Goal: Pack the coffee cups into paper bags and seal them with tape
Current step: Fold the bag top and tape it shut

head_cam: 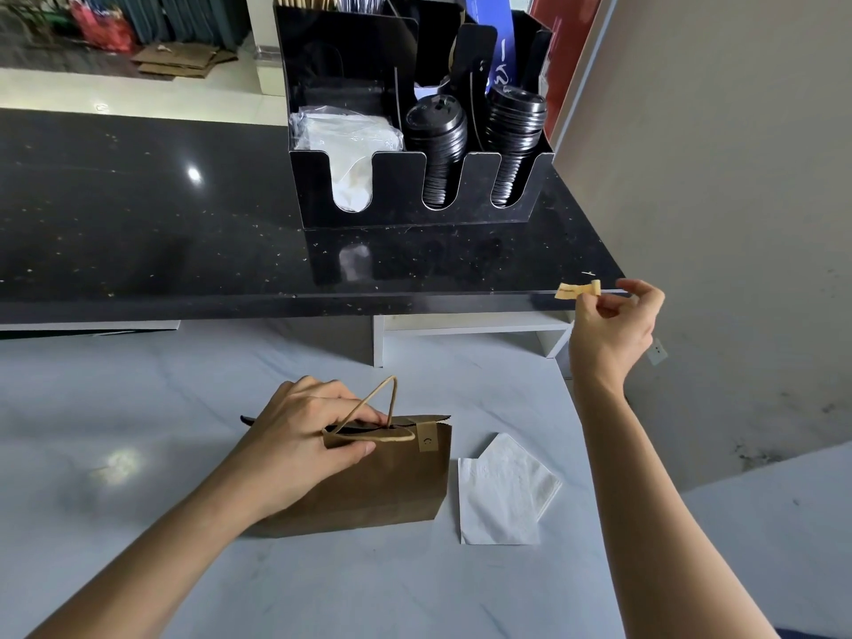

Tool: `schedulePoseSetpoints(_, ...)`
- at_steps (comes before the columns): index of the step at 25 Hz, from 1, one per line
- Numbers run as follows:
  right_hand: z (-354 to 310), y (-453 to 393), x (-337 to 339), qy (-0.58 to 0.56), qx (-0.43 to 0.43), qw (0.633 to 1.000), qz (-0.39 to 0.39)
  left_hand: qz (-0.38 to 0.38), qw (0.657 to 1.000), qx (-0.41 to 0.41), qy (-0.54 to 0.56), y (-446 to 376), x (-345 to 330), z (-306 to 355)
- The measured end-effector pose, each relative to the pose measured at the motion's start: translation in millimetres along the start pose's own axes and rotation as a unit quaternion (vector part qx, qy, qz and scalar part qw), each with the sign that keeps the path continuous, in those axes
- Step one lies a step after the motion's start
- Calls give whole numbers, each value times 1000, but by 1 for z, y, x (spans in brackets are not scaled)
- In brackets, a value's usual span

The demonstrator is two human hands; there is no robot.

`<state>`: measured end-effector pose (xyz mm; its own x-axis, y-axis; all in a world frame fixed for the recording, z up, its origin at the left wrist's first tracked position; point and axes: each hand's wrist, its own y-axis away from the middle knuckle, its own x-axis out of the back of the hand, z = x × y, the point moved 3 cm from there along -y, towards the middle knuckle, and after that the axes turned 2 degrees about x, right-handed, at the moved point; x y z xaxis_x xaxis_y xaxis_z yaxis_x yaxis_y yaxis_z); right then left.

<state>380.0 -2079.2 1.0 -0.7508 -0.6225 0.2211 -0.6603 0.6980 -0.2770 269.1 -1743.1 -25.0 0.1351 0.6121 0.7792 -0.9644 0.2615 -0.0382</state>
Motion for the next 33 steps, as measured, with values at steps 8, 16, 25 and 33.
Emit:
schedulePoseSetpoints(8, -14, 38, -20, 9, 61, 983, -170, -13, 1000, -10, -24, 2, 10, -6)
schedulePoseSetpoints(16, -34, 69, -39, 29, 119, 945, -304, 11, 999, 19, -46, 27, 34, -35)
schedulePoseSetpoints(25, -82, 103, -58, -23, 141, 884, -445, 22, 996, 84, 35, 59, 49, -57)
schedulePoseSetpoints(33, -118, 132, -91, -66, 158, 798, -578, 54, 989, 104, 88, 61, 46, -63)
